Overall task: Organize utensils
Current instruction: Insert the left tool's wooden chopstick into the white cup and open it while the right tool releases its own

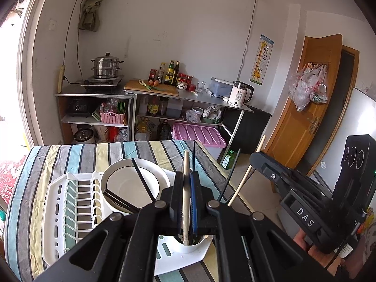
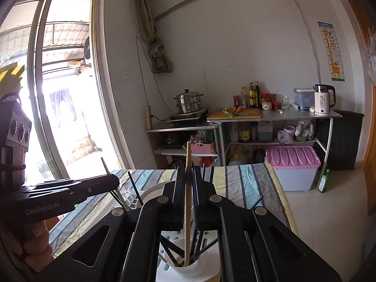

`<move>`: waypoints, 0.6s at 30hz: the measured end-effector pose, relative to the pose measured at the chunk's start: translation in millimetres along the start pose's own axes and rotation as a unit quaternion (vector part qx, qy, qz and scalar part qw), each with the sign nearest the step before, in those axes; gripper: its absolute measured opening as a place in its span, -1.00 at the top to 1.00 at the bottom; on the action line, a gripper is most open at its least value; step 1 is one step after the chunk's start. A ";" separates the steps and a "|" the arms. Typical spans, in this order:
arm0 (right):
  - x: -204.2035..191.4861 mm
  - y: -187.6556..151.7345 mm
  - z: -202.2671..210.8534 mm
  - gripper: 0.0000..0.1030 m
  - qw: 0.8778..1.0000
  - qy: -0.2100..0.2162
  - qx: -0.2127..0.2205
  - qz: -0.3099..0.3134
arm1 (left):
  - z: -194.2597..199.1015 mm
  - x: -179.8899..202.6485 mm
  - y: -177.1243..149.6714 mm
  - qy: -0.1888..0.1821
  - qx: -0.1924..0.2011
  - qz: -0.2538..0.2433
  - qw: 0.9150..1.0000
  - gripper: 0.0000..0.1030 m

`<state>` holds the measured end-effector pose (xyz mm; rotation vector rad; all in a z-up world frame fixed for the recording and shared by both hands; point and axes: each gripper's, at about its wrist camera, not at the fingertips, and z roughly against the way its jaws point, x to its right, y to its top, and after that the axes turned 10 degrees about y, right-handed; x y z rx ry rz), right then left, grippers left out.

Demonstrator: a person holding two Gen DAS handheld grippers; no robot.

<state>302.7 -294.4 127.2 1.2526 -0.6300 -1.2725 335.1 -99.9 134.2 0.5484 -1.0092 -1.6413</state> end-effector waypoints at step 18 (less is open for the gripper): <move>14.5 -37.5 -26.3 0.90 0.999 -0.007 -0.040 -0.013 | -44.7 -4.3 -26.2 0.012 -0.052 0.001 0.999 0.88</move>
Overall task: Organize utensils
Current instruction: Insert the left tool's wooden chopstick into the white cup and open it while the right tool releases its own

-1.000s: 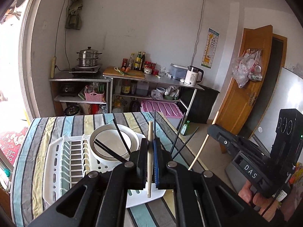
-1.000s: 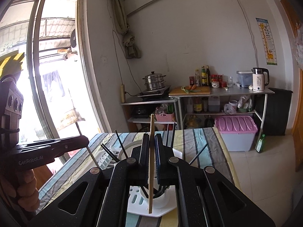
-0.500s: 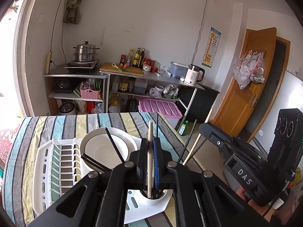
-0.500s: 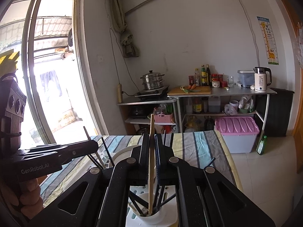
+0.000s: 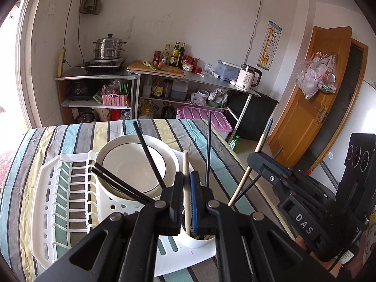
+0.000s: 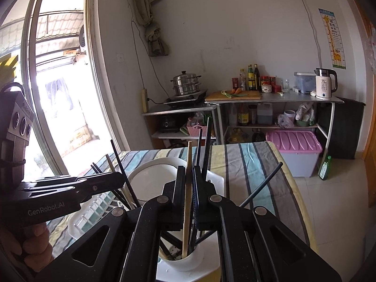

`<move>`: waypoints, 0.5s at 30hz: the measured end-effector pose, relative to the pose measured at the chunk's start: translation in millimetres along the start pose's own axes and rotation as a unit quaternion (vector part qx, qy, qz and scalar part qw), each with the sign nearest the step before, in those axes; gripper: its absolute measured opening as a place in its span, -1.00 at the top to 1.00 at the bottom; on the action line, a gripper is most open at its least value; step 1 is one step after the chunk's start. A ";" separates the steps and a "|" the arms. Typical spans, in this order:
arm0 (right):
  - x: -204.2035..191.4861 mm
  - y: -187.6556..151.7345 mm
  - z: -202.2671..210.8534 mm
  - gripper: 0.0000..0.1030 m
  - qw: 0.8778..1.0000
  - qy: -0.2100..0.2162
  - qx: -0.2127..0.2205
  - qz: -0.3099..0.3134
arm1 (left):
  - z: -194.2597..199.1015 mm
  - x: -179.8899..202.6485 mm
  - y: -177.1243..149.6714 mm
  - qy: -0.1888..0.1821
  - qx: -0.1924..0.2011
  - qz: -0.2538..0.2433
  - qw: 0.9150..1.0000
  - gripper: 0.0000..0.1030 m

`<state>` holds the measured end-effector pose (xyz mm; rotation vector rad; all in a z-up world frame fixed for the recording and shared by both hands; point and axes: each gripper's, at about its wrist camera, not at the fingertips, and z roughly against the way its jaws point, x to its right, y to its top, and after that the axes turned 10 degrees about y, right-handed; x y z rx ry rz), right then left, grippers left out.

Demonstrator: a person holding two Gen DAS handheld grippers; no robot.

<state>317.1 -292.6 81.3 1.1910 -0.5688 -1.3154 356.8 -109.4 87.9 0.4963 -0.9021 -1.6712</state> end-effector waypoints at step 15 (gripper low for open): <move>3.8 1.3 4.7 0.71 1.000 -0.002 -0.012 0.005 | -2.4 -5.9 -6.9 0.019 -0.008 0.003 1.000 0.85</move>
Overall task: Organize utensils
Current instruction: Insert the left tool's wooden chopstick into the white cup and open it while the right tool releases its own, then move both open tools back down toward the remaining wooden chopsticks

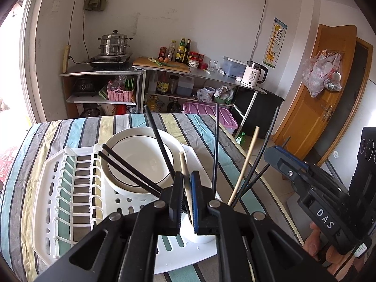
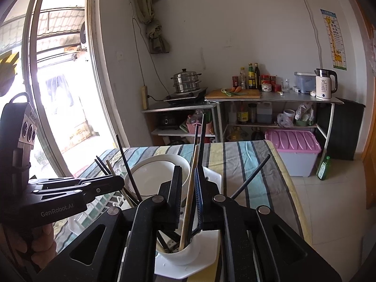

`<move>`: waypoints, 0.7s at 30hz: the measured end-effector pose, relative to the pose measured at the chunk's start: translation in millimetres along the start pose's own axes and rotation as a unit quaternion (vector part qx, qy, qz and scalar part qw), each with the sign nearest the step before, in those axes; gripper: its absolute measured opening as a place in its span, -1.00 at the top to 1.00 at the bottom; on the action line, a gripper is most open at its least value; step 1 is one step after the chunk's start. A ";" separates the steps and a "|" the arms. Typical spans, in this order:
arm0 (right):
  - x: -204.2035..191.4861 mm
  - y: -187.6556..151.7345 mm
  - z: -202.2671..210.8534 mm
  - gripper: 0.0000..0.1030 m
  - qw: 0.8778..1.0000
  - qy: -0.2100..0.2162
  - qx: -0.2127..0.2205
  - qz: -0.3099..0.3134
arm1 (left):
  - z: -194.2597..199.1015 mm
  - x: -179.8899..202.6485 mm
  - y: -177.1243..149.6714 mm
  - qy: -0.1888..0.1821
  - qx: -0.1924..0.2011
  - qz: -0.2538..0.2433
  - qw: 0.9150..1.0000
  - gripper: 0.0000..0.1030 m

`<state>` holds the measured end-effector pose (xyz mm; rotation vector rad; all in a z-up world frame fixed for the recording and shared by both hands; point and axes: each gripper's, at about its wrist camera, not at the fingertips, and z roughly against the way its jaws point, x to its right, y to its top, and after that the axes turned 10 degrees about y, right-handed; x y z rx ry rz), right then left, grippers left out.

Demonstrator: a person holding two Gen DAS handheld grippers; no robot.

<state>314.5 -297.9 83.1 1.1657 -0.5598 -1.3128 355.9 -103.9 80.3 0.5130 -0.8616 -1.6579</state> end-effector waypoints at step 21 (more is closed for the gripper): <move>-35.4 -64.6 89.8 0.71 1.000 0.022 -0.008 -0.022 | 98.0 -30.5 -96.4 0.049 0.036 -0.007 0.998 0.77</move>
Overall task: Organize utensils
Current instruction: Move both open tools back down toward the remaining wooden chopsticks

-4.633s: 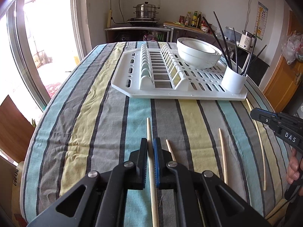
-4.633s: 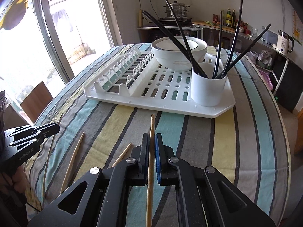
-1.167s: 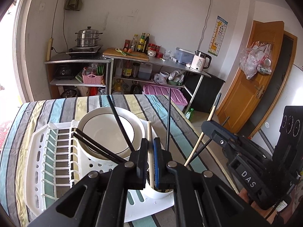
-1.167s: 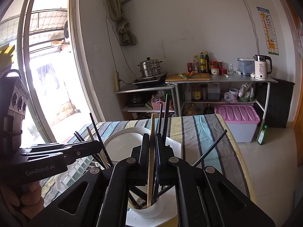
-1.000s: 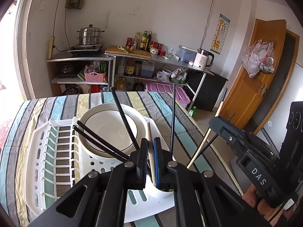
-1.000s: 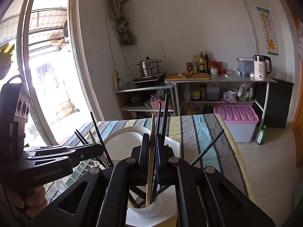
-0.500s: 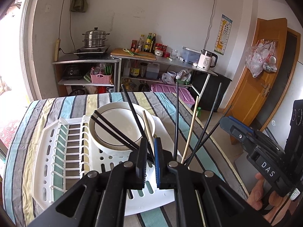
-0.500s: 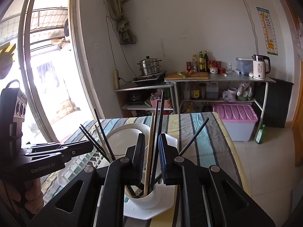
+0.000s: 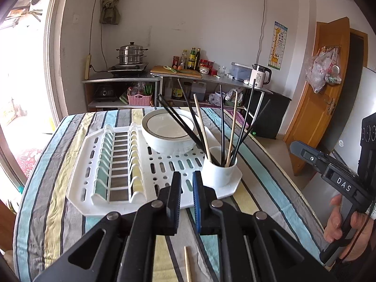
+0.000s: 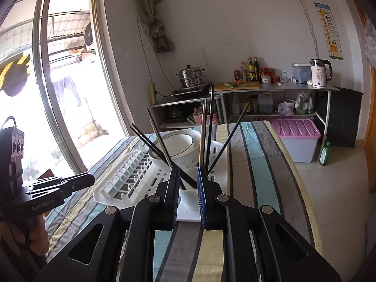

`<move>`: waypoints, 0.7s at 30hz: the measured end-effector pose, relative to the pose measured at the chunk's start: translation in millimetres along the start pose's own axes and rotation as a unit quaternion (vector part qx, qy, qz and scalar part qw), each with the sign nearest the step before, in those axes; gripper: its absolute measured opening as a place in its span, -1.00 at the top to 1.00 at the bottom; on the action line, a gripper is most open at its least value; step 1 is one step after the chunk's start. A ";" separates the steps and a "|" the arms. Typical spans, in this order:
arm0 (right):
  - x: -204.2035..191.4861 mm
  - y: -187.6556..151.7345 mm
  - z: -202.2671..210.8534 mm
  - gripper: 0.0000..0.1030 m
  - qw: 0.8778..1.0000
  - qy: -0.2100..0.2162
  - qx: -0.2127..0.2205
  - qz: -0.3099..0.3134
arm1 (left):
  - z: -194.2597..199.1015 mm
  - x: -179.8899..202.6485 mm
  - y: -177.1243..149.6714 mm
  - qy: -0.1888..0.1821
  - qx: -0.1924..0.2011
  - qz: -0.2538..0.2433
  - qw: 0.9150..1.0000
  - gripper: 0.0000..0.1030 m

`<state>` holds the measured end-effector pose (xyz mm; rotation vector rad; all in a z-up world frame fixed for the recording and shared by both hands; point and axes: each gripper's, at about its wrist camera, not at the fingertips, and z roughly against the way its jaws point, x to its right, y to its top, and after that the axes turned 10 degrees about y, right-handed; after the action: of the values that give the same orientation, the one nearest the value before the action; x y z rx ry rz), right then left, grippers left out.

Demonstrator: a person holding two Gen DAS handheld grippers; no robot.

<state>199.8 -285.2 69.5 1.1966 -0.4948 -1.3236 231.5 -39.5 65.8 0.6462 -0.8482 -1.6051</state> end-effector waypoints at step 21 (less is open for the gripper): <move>-61.9 -83.8 20.8 0.71 0.996 0.044 -0.071 -0.007 | 46.6 -47.9 -115.0 0.059 -0.045 0.040 0.996 0.73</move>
<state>127.3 -221.3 25.5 1.1374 -0.3234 -1.2902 137.3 25.8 -1.6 0.6290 -0.7032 -1.5100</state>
